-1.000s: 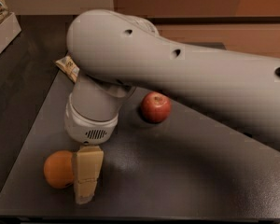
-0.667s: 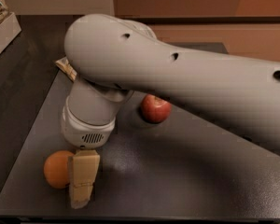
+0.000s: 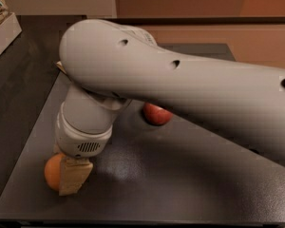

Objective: Move orange near brown chip bag

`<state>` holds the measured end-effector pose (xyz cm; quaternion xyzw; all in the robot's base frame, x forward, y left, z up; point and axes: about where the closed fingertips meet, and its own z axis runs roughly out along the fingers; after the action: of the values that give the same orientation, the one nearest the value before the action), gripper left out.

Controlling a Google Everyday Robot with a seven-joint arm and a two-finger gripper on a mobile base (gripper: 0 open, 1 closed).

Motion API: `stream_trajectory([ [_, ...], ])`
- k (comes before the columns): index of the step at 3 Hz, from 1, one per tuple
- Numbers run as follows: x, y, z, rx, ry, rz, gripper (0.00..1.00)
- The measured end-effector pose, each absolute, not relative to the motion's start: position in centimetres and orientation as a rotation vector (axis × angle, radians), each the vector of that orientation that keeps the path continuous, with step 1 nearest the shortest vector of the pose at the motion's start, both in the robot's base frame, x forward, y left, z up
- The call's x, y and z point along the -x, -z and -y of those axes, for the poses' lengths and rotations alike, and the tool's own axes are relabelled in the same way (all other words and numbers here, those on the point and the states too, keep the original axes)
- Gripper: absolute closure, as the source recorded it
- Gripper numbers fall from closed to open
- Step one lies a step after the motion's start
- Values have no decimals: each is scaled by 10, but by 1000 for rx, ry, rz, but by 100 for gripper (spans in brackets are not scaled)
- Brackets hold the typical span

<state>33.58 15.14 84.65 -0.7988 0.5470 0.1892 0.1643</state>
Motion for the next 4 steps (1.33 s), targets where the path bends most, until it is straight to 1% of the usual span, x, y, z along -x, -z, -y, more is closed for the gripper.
stream_trajectory([
  [1, -335, -855, -151, 2266, -545, -1538, 65],
  [2, -348, -872, -149, 2234, -501, -1547, 87],
  [3, -386, -892, -144, 2158, -428, -1609, 100],
  [4, -436, -908, -139, 2079, -349, -1679, 100],
])
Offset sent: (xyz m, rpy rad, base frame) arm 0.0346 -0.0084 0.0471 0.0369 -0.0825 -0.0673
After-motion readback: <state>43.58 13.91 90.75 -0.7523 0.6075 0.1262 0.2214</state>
